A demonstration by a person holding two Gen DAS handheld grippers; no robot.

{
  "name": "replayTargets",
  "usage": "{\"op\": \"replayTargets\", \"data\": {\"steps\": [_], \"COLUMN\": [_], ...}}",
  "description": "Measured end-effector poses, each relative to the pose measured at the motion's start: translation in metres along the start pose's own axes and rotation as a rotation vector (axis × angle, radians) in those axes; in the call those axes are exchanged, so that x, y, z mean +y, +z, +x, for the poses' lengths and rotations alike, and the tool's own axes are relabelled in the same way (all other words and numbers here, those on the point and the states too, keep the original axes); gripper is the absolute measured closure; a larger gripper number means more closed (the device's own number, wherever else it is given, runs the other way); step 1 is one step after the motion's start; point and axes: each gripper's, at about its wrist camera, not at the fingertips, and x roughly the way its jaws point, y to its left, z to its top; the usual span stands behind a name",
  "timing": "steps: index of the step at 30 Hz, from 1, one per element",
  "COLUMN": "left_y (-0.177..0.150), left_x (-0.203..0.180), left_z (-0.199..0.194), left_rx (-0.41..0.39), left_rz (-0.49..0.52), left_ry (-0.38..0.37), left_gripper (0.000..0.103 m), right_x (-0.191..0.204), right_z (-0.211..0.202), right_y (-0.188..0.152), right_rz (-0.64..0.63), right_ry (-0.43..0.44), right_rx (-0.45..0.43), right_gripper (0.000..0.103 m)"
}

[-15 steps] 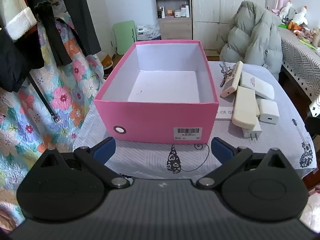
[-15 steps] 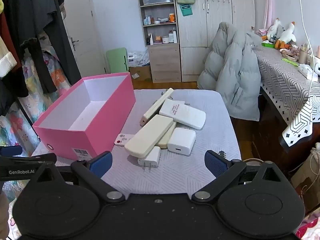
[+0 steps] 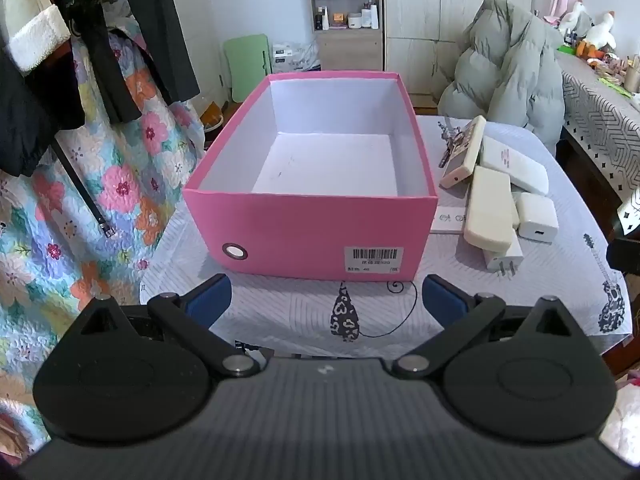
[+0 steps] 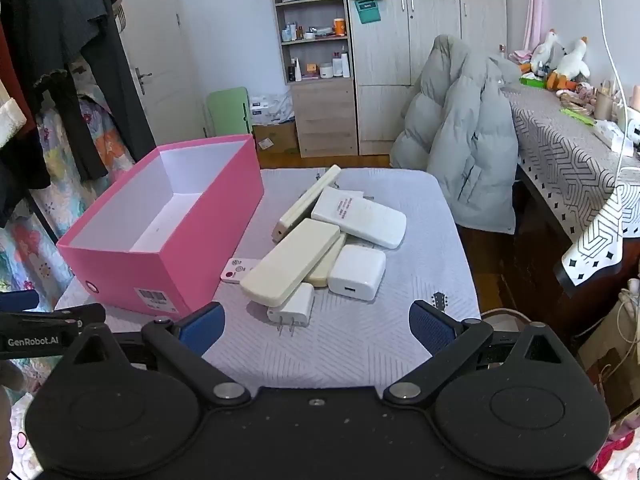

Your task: Organize rigid objects

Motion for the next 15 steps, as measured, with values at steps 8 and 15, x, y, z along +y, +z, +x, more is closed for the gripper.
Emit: {"op": "replayTargets", "data": {"steps": [8, 15], "left_y": [-0.0002, -0.0027], "left_x": [0.0034, 0.0017], "left_z": [0.0002, 0.0006], "left_rx": [-0.003, -0.021], "left_rz": [-0.012, -0.001], "left_ry": [0.012, 0.034], "left_gripper": [0.0, 0.0], "right_x": [0.0024, 0.0019], "right_z": [0.0024, 0.0023], "right_y": [-0.0011, -0.002], "right_rz": [-0.012, -0.012], "right_ry": [0.0, 0.0], "right_rx": [0.009, 0.009], "right_gripper": [0.003, 0.003]}}
